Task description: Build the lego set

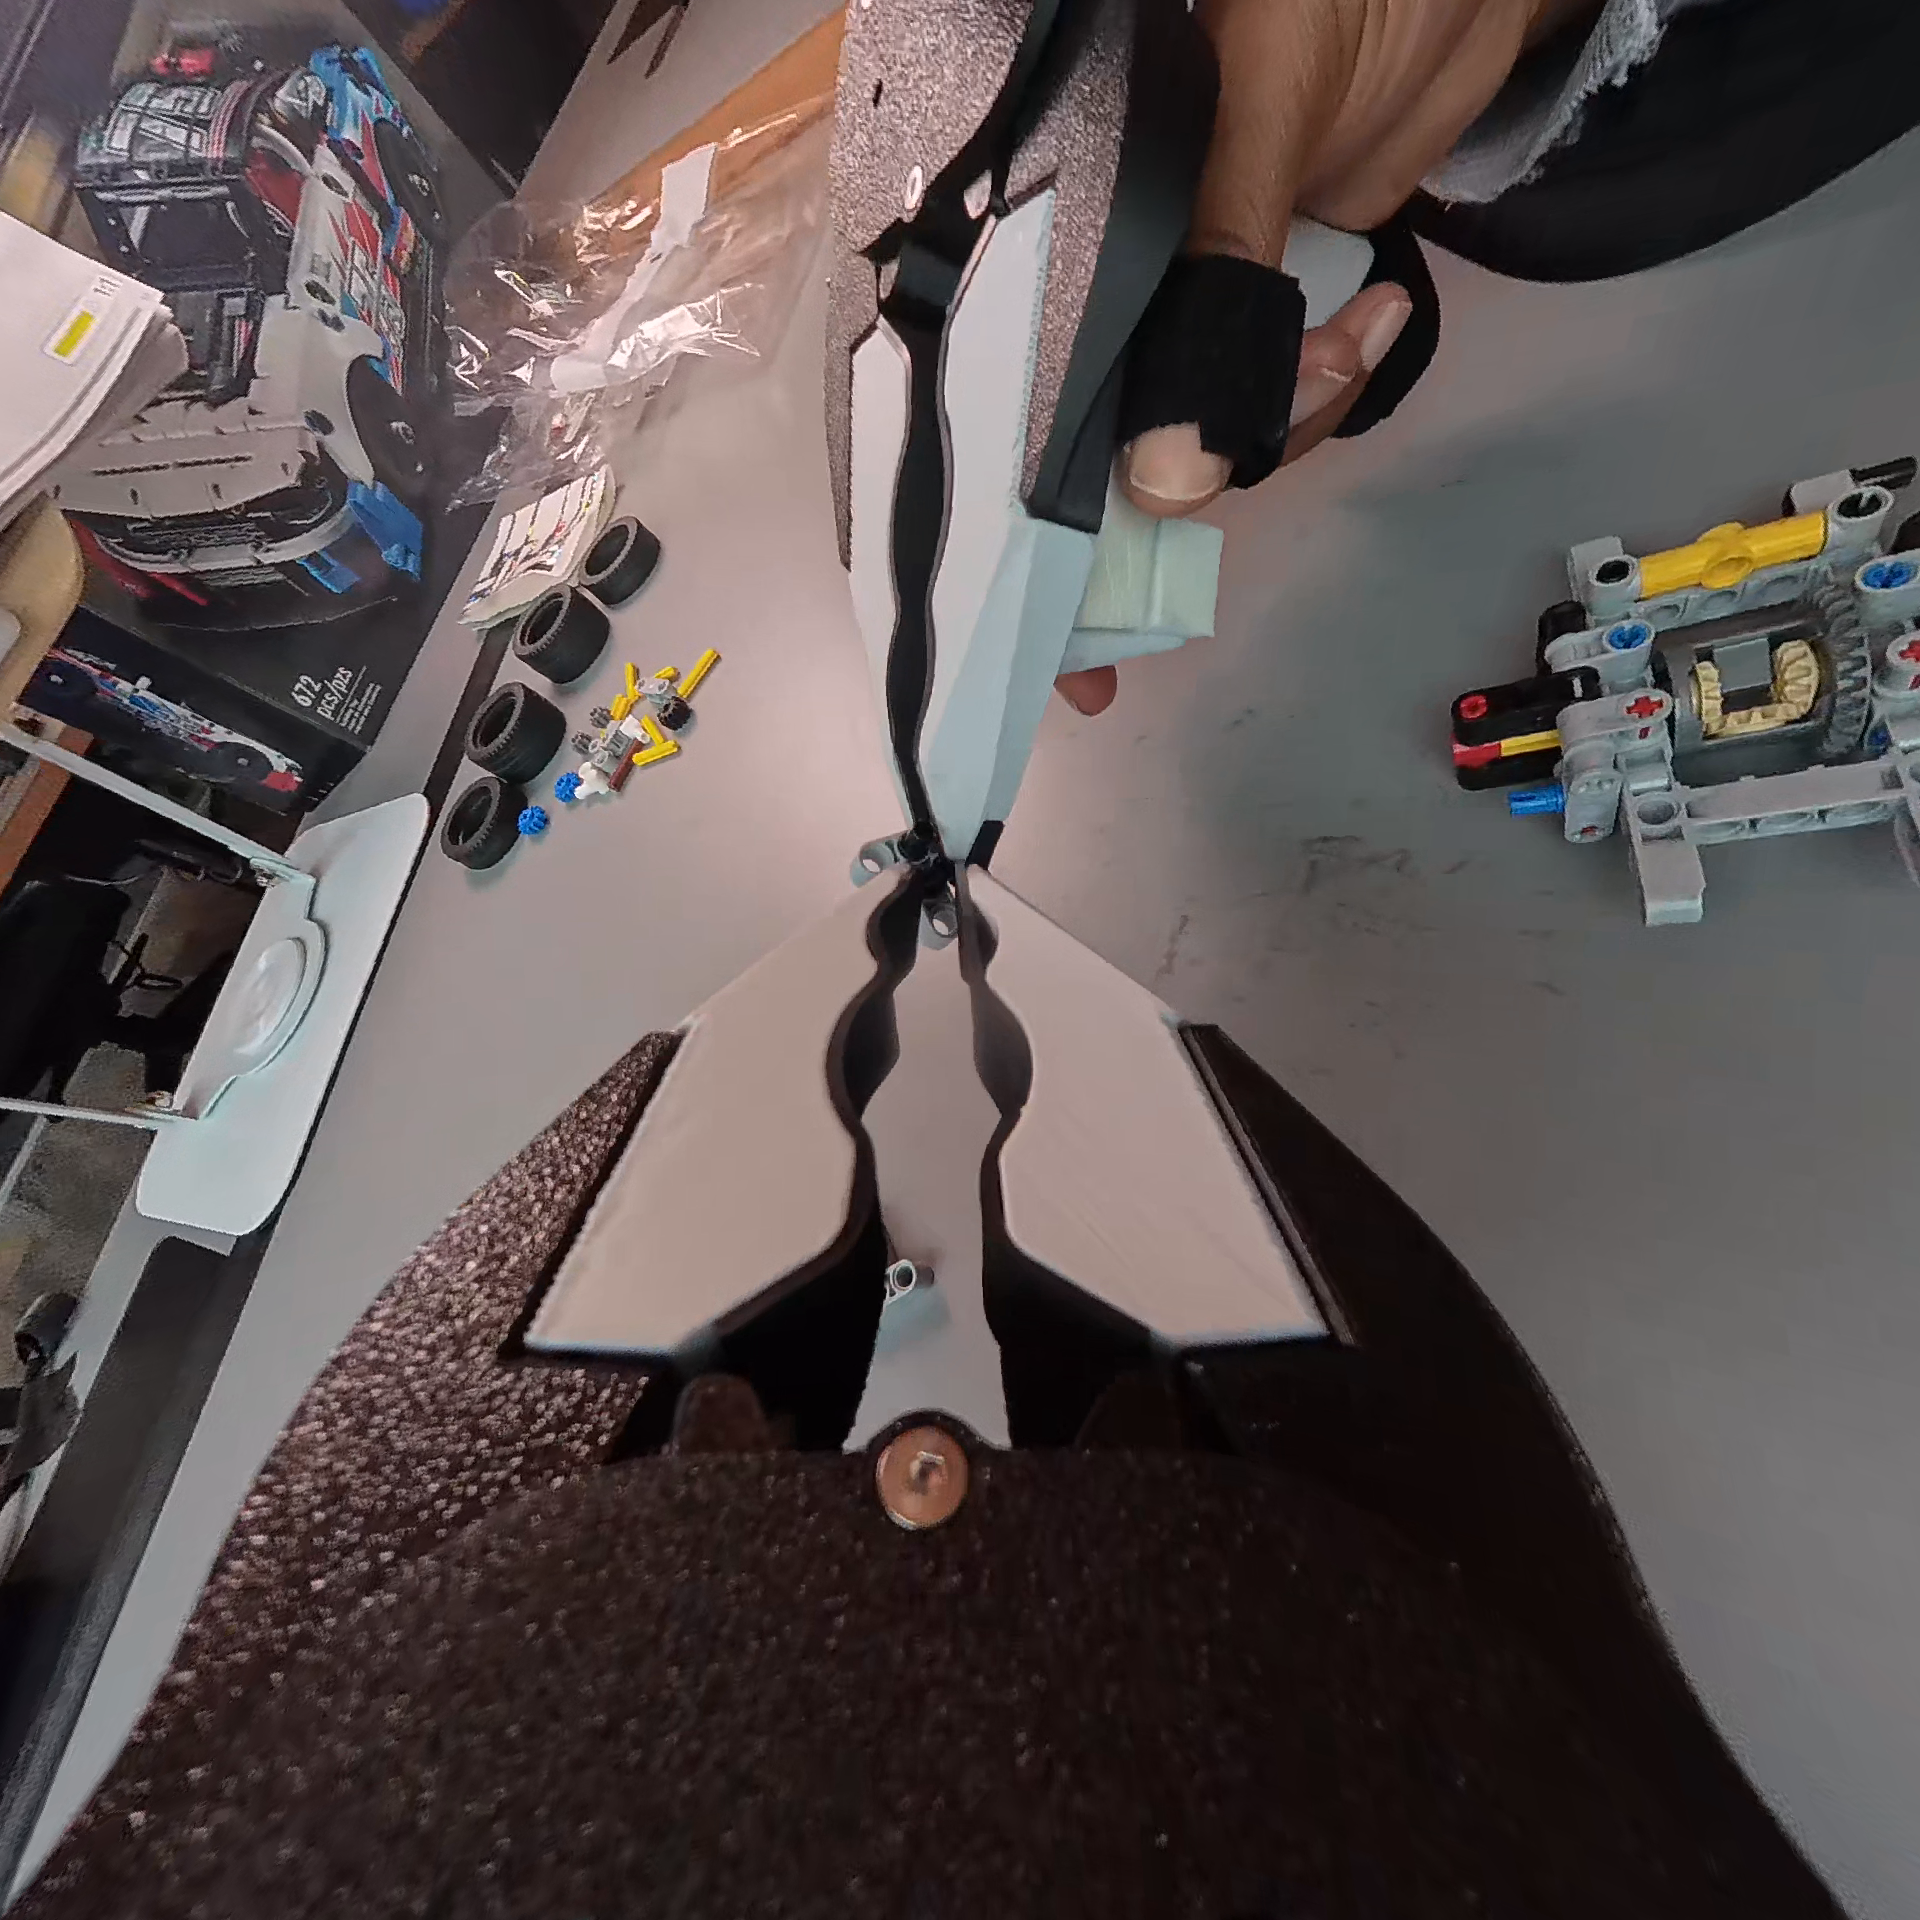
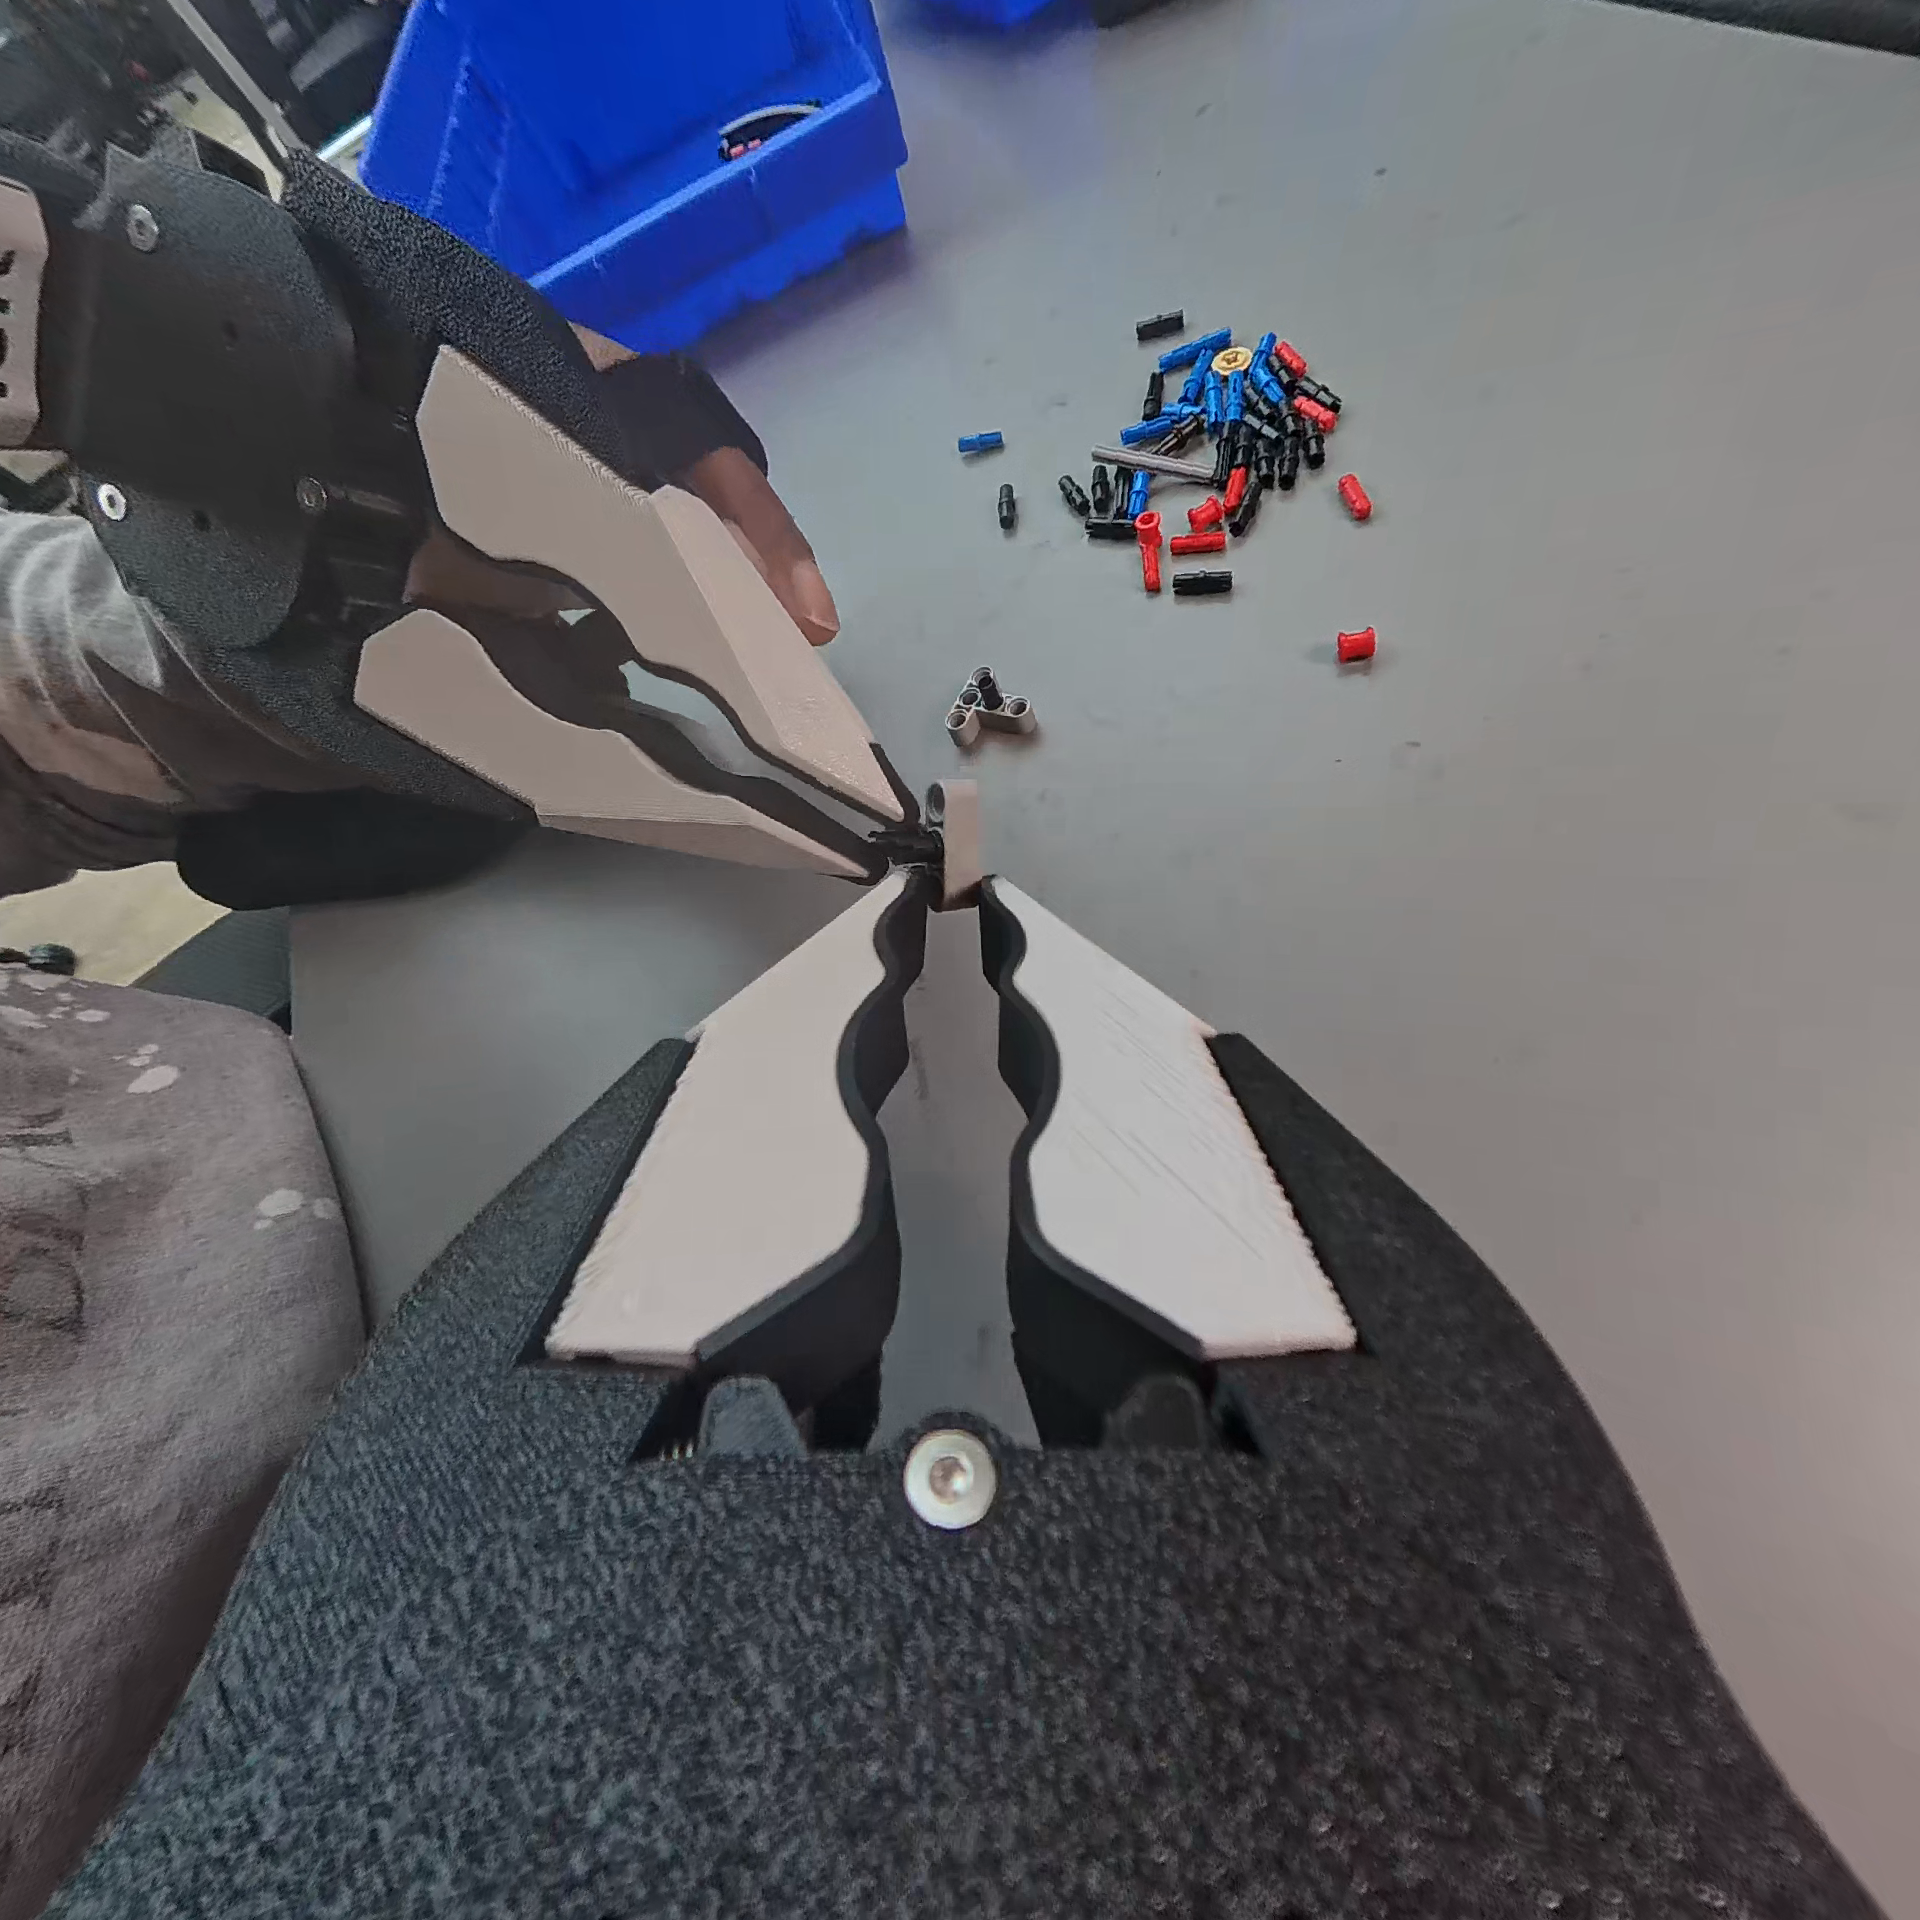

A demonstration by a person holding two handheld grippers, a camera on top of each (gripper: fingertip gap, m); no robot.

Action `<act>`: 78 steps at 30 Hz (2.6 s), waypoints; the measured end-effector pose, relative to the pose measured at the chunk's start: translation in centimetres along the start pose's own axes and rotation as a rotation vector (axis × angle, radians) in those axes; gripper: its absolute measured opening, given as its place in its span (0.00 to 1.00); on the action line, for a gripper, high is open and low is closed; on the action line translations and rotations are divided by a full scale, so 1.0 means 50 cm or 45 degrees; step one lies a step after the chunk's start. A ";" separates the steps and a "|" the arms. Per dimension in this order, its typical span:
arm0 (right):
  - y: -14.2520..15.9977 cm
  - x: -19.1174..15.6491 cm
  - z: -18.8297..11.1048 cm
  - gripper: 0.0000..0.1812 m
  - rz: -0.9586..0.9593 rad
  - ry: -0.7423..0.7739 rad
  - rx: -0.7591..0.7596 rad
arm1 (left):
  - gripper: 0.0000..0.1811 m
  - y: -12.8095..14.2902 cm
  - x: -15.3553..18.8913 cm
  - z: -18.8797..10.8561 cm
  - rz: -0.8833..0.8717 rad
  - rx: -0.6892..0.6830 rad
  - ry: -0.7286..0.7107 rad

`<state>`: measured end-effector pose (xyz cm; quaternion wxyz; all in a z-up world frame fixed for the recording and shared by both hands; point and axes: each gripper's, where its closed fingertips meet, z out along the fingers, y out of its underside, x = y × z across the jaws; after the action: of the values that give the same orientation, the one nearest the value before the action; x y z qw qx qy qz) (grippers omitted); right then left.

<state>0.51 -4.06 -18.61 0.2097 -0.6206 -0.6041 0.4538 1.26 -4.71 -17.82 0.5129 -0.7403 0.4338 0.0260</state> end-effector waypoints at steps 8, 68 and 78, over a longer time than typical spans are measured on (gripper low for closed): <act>0.018 0.000 0.002 0.05 0.055 -0.076 -0.021 | 0.03 0.014 0.014 0.009 -0.057 -0.007 0.083; -0.095 -0.003 -0.099 0.12 -1.019 0.326 0.447 | 0.02 0.188 -0.224 -0.124 -0.925 -0.087 -0.246; -0.050 0.017 -0.066 0.13 -0.889 0.264 0.363 | 0.13 0.277 -0.215 -0.062 -0.948 -0.281 -0.242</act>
<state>1.66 -1.84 -15.21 0.4955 -0.3849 -0.6854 0.3697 -15.98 -1.86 -21.35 0.4423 -0.8919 0.0810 -0.0470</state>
